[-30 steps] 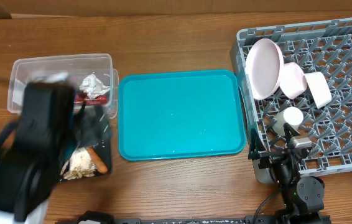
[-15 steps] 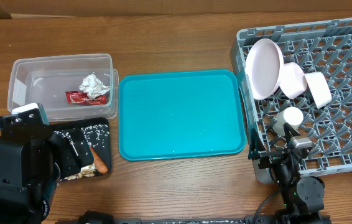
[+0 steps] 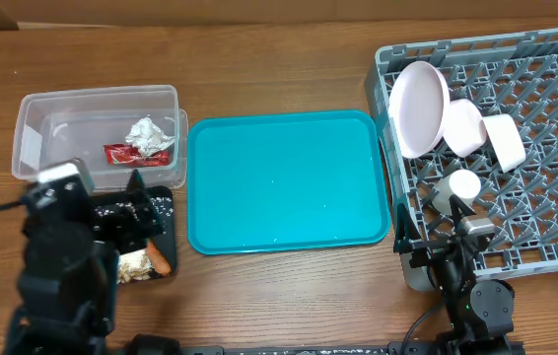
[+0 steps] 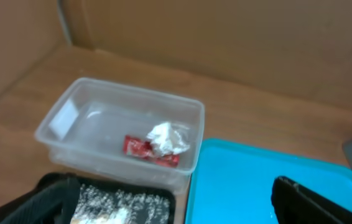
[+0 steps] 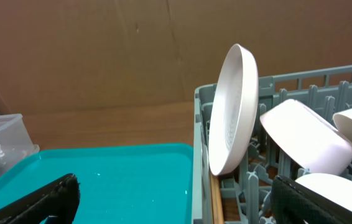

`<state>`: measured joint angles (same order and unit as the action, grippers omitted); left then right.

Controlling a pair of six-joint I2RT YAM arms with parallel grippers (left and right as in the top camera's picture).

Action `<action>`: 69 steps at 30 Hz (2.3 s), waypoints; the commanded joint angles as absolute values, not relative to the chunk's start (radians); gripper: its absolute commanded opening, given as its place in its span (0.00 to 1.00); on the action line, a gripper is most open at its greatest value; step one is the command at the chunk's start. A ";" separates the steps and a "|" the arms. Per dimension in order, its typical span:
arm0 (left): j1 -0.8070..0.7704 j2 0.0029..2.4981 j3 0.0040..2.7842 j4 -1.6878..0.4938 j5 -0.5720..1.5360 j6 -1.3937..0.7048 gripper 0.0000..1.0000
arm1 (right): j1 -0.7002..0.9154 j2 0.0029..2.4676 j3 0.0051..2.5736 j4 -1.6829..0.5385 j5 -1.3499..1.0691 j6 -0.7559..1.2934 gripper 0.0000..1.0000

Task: Sort waste into correct bins and load items into the dishwasher

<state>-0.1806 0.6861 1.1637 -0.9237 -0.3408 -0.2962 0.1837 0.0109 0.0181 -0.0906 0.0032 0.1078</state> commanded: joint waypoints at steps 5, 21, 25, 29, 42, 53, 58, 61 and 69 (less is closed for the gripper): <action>-0.142 0.465 0.686 -0.500 -0.229 -0.235 1.00 | 0.180 0.003 0.008 -0.083 -0.002 0.104 1.00; -0.124 0.000 0.116 -0.237 -0.138 -0.262 1.00 | 0.180 0.003 0.008 -0.083 -0.002 0.104 1.00; -0.124 0.003 0.041 -0.140 -0.130 -0.293 1.00 | 0.180 0.003 0.008 -0.083 -0.002 0.104 1.00; -0.124 0.003 0.004 -0.062 -0.106 -0.293 1.00 | 0.180 0.003 0.008 -0.083 -0.002 0.104 1.00; -0.124 0.004 0.005 -0.065 -0.107 -0.292 1.00 | 0.180 0.003 0.008 -0.083 -0.002 0.104 1.00; -0.124 0.004 0.005 -0.065 -0.107 -0.292 1.00 | 0.180 0.003 0.008 -0.083 -0.002 0.104 1.00; -0.124 0.004 0.005 -0.065 -0.107 -0.292 1.00 | 0.180 0.003 0.008 -0.083 -0.002 0.104 1.00; -0.124 0.004 0.005 -0.065 -0.107 -0.292 1.00 | 0.180 0.003 0.008 -0.083 -0.002 0.104 1.00; -0.124 0.004 0.005 -0.065 -0.107 -0.292 1.00 | 0.180 0.003 0.008 -0.083 -0.002 0.104 1.00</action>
<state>-0.1349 0.0170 0.0132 -0.0734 -0.1150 -0.2852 0.1837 0.0109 0.0181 -0.0898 0.0032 0.1074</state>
